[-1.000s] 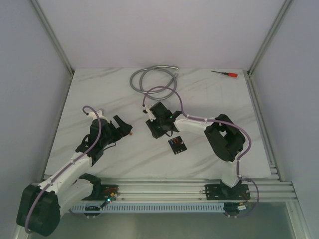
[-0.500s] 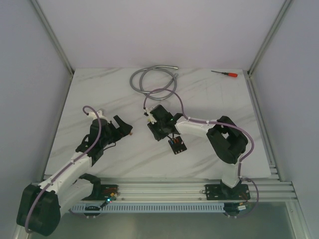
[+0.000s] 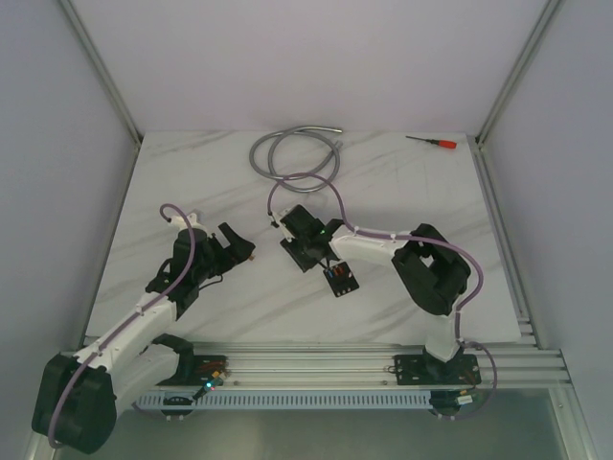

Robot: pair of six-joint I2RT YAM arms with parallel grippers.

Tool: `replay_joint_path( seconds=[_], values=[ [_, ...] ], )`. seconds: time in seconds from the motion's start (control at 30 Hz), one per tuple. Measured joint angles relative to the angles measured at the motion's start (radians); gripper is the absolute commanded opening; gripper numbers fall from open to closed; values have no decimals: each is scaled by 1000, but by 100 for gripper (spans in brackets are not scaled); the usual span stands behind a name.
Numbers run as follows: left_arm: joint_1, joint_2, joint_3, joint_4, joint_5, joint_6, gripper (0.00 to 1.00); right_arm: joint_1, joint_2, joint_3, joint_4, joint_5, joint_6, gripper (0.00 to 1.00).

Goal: Snap on the fuse box
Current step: Pick up the fuse from the center of the board.

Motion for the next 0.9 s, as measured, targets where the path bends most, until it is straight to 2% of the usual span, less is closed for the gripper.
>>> replay_joint_path(
  seconds=[0.33, 0.57, 0.77, 0.9],
  values=[
    [0, 4, 0, -1, 16, 0, 100, 2, 16, 23, -14, 6, -69, 38],
    [0, 4, 0, -1, 19, 0, 100, 2, 31, 45, -29, -5, -107, 34],
    [0, 4, 0, -1, 21, 0, 100, -4, 39, 62, -51, -16, -92, 40],
    [0, 6, 0, -1, 23, 0, 100, -10, 40, 63, -57, -11, -46, 40]
  ],
)
